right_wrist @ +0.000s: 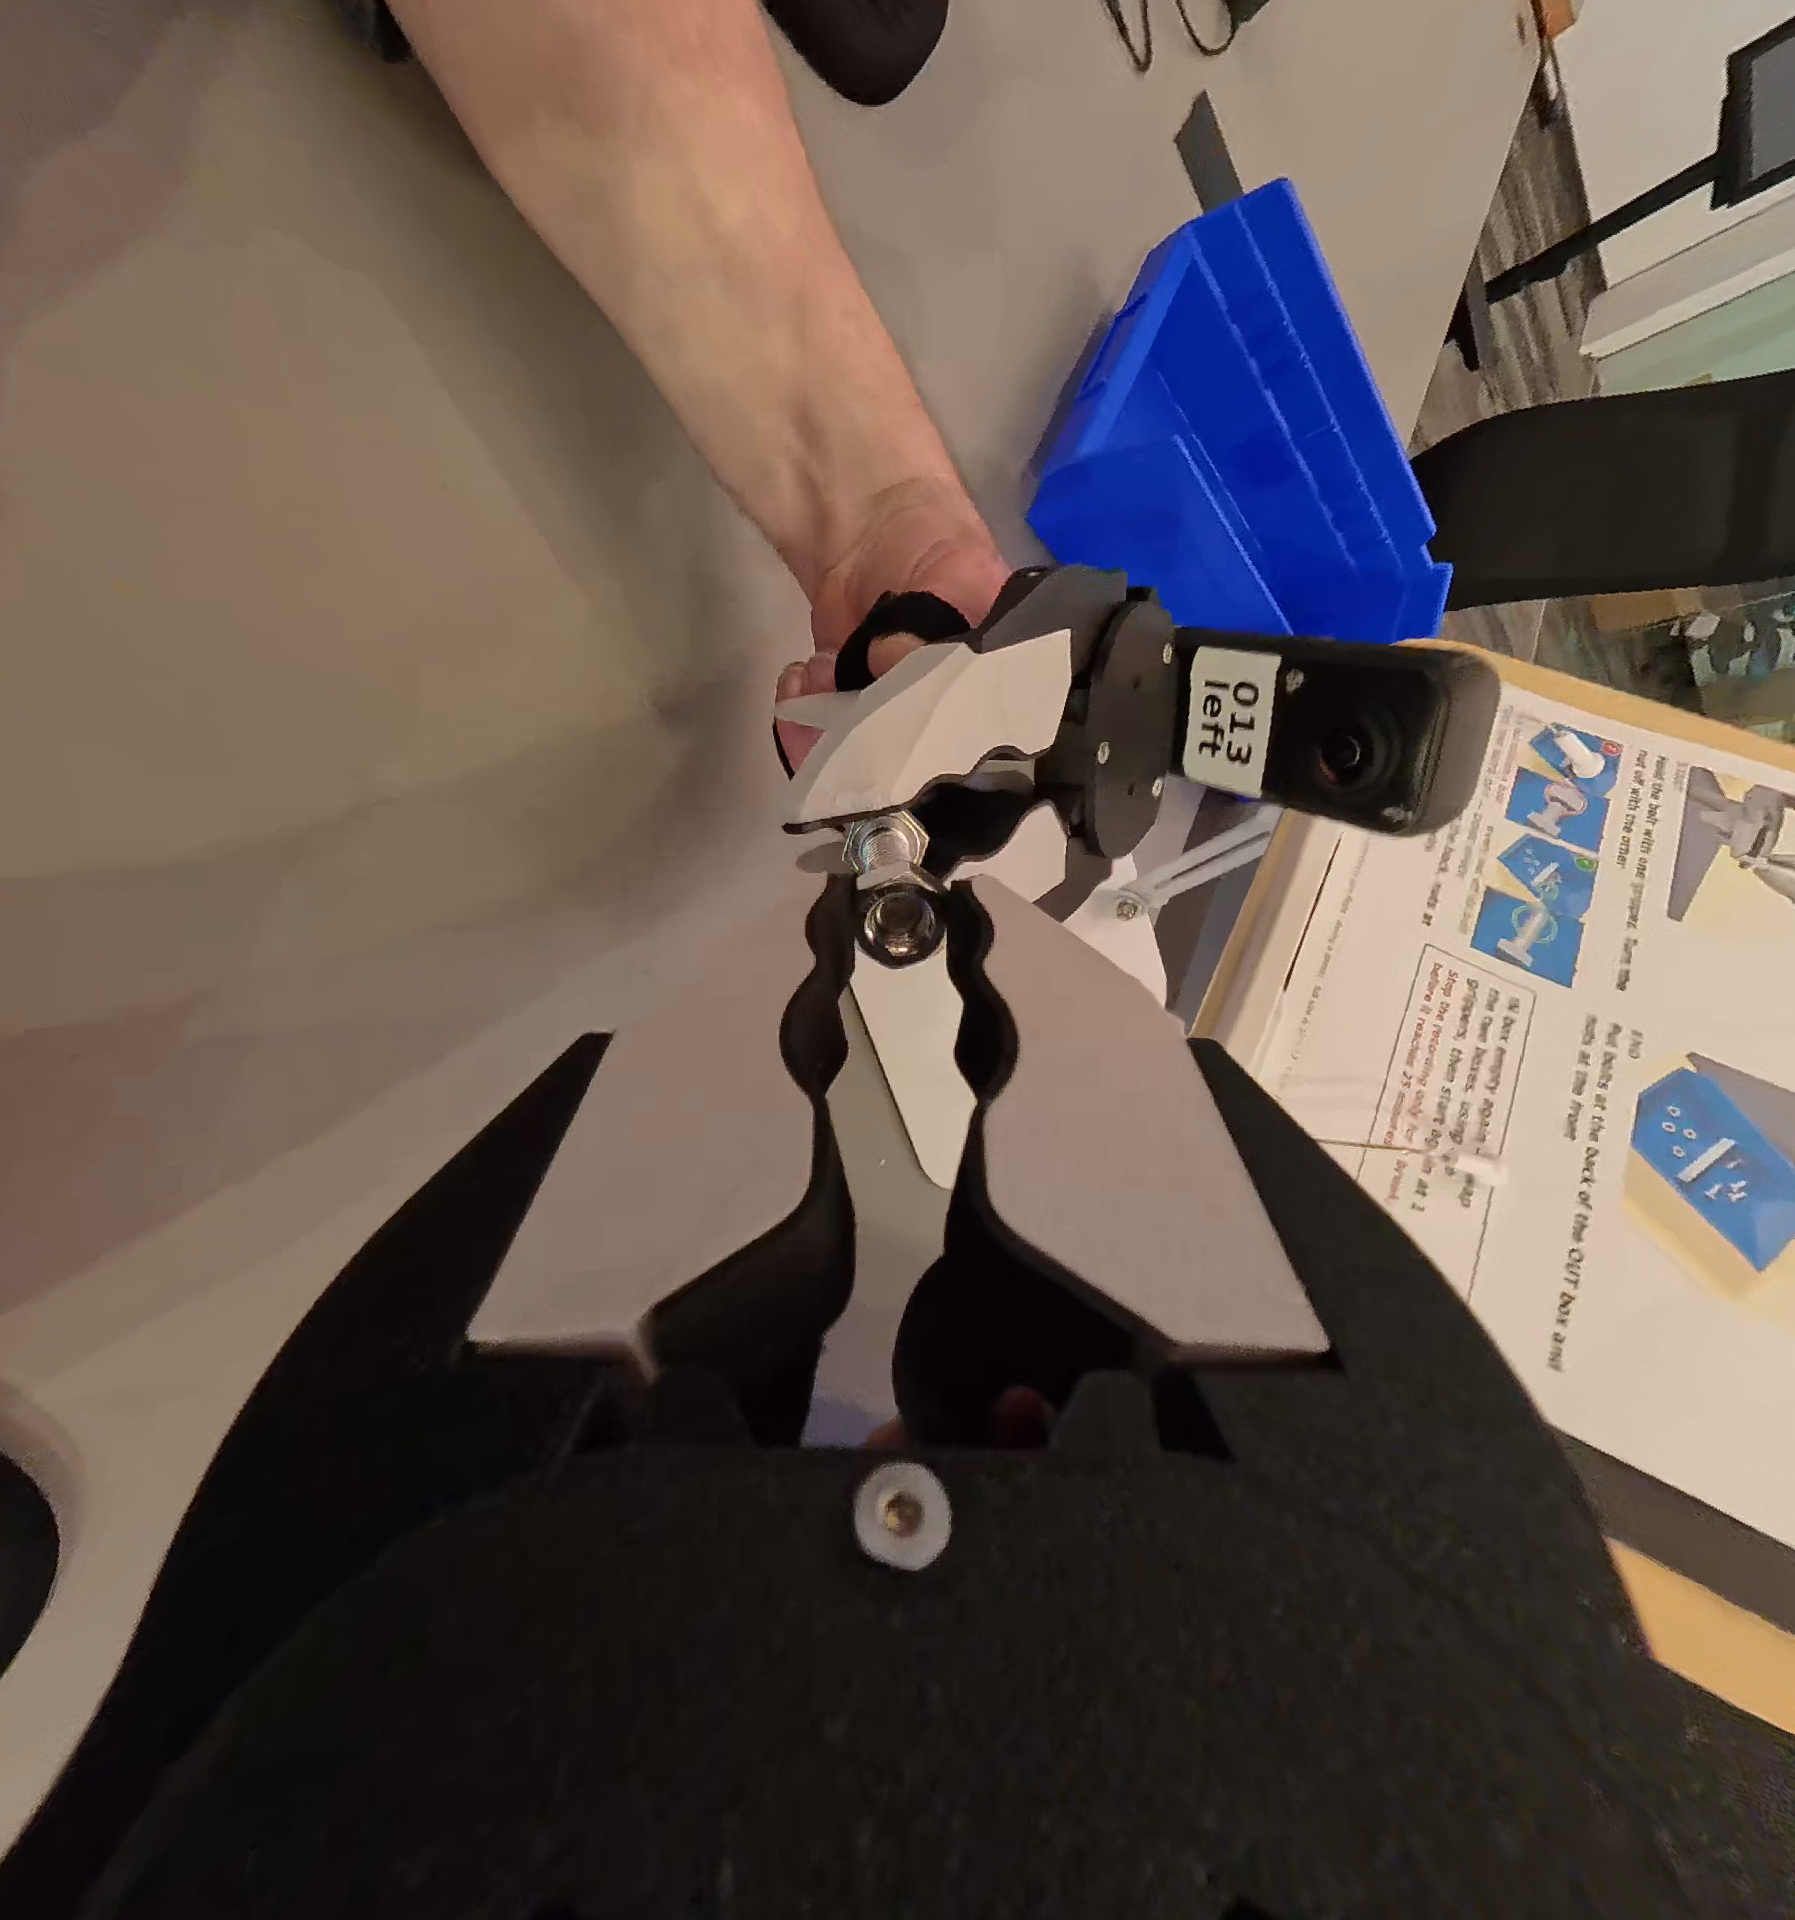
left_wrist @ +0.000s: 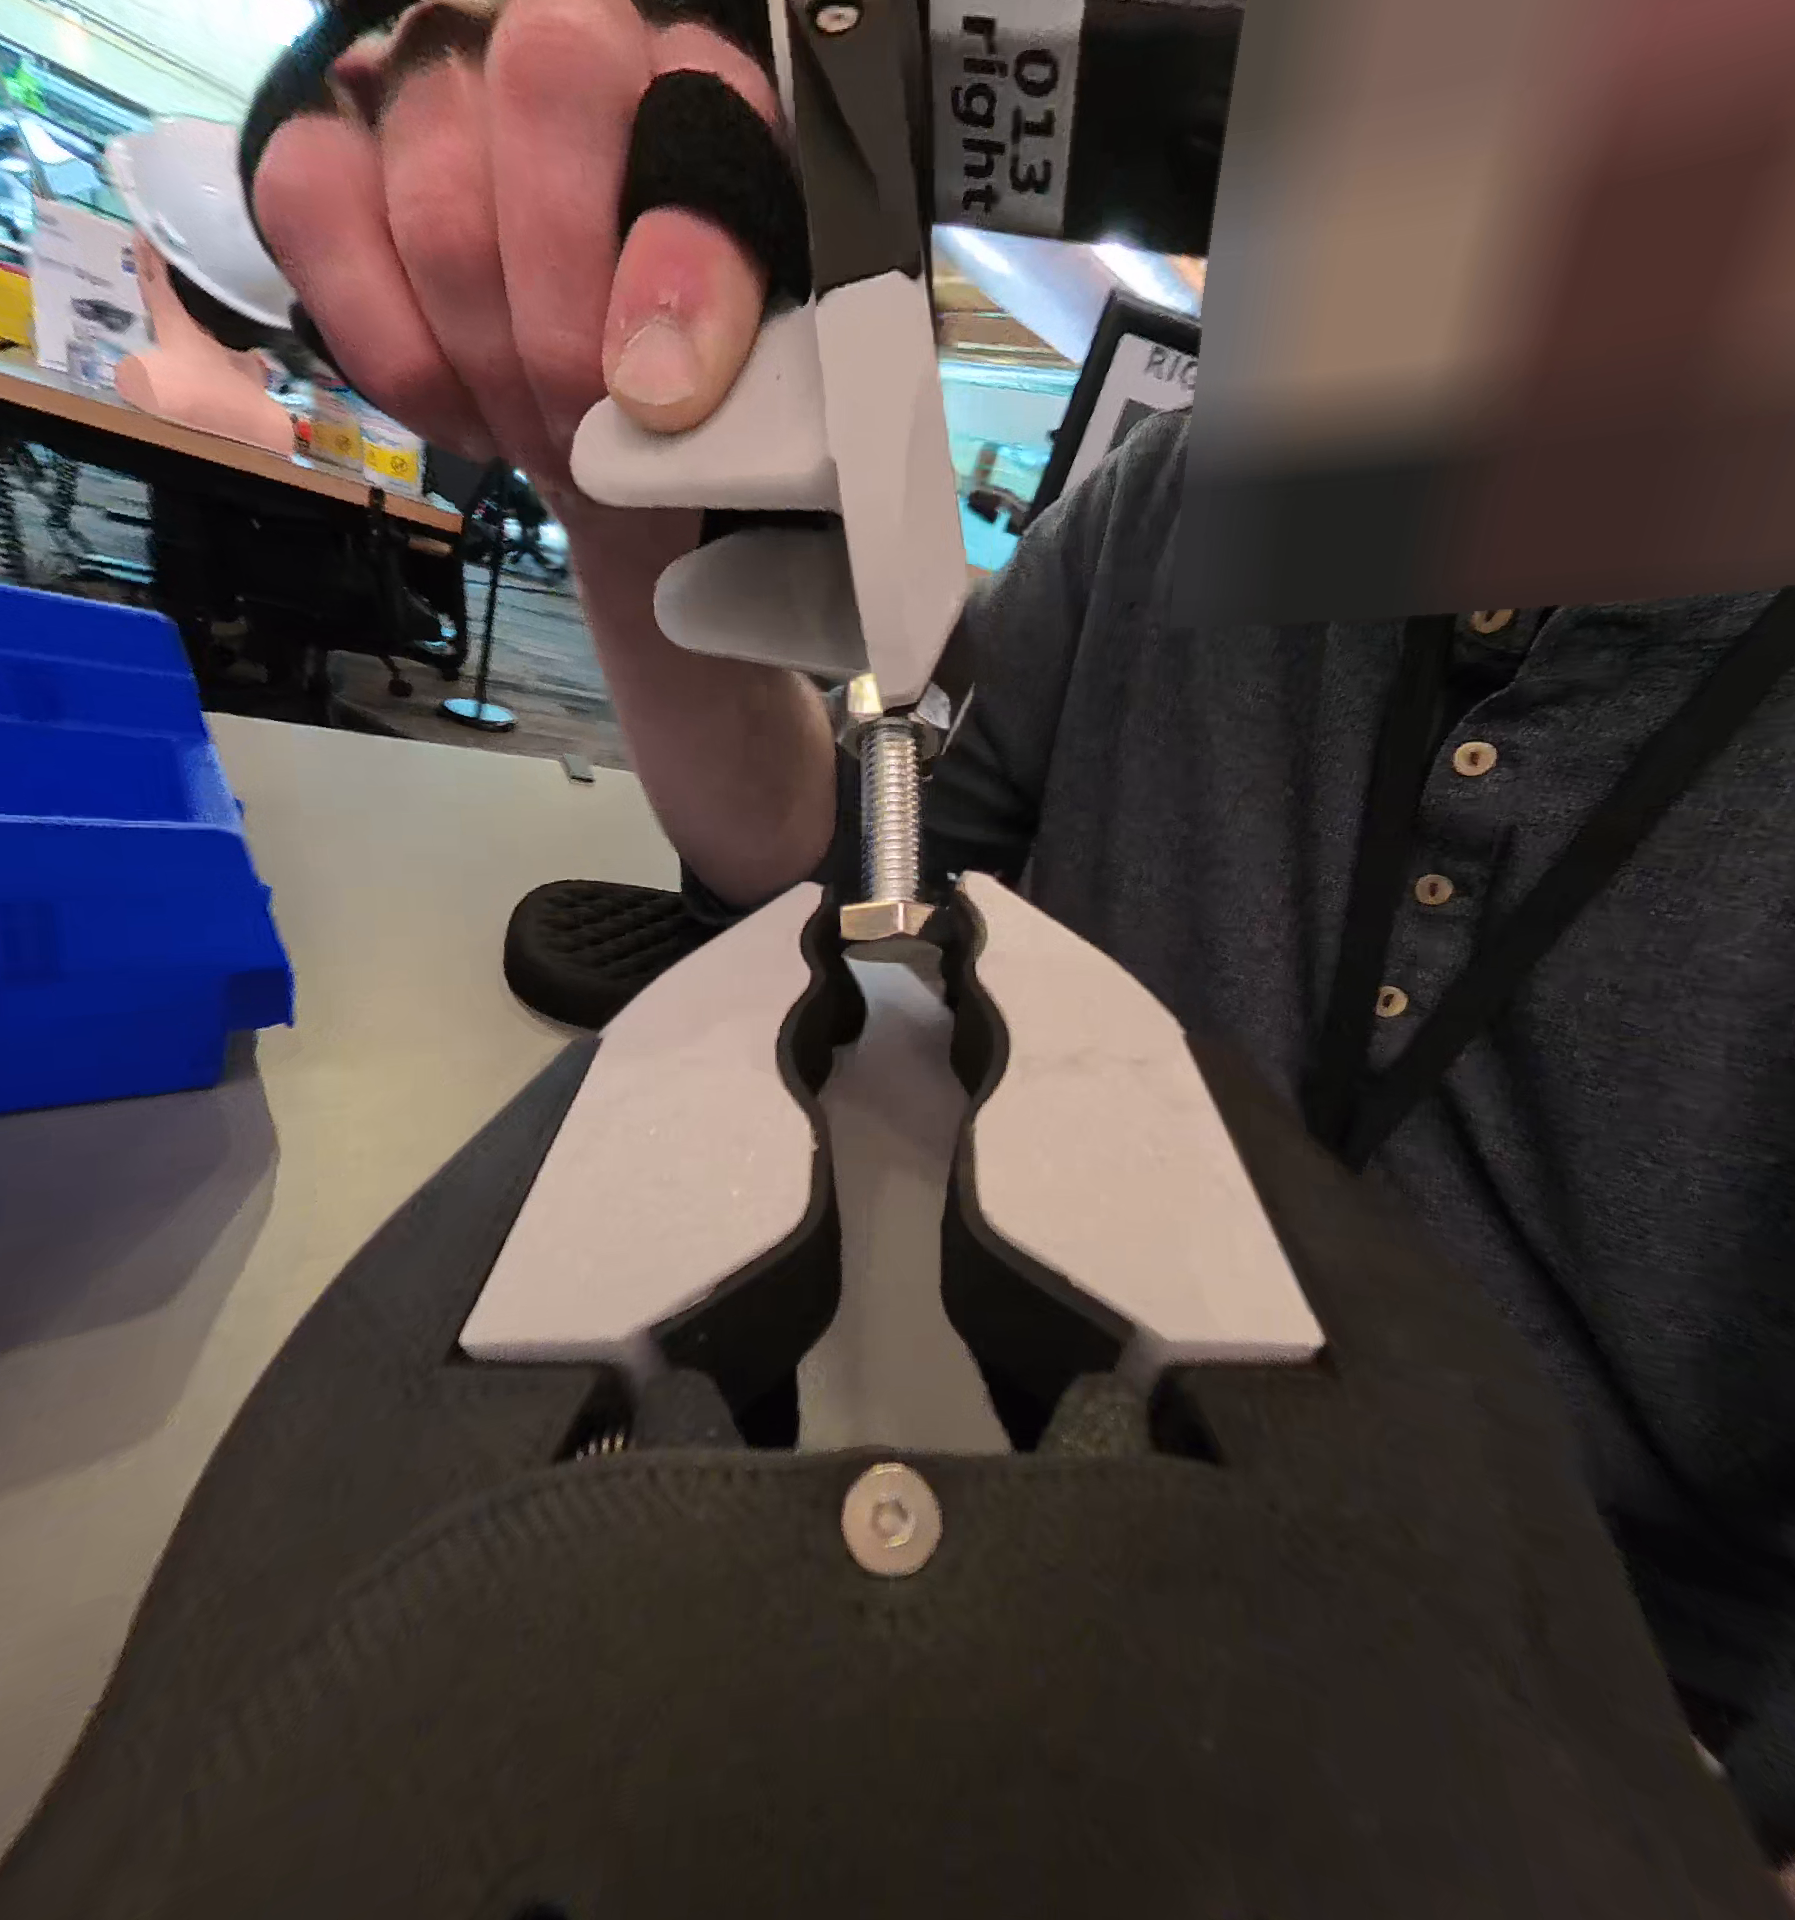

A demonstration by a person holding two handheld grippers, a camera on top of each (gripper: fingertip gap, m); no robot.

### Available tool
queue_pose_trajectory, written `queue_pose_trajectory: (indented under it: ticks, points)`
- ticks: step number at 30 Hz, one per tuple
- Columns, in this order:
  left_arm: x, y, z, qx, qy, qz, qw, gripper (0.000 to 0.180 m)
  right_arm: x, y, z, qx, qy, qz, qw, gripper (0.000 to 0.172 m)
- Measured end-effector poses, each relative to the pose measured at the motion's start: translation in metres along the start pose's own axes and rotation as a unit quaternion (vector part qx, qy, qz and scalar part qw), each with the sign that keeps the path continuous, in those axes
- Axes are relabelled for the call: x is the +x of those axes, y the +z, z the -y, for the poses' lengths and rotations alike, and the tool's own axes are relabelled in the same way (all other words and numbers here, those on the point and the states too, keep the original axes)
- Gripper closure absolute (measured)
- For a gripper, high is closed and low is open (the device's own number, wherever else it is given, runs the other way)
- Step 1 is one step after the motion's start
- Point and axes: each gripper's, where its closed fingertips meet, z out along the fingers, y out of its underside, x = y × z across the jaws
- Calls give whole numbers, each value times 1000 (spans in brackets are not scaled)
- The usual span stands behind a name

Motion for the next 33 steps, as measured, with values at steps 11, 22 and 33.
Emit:
queue_pose_trajectory:
  ticks: [11,22,33]
  points:
    - [-14,-5,5,-27,63,102,992,153,10,0,-10,7,50,-7,999,154]
    - [-63,-29,21,-107,254,393,878,137,25,0,-30,-2,109,-28,994,154]
    - [-72,-31,24,-179,318,479,798,162,28,0,-39,-6,131,-30,991,154]
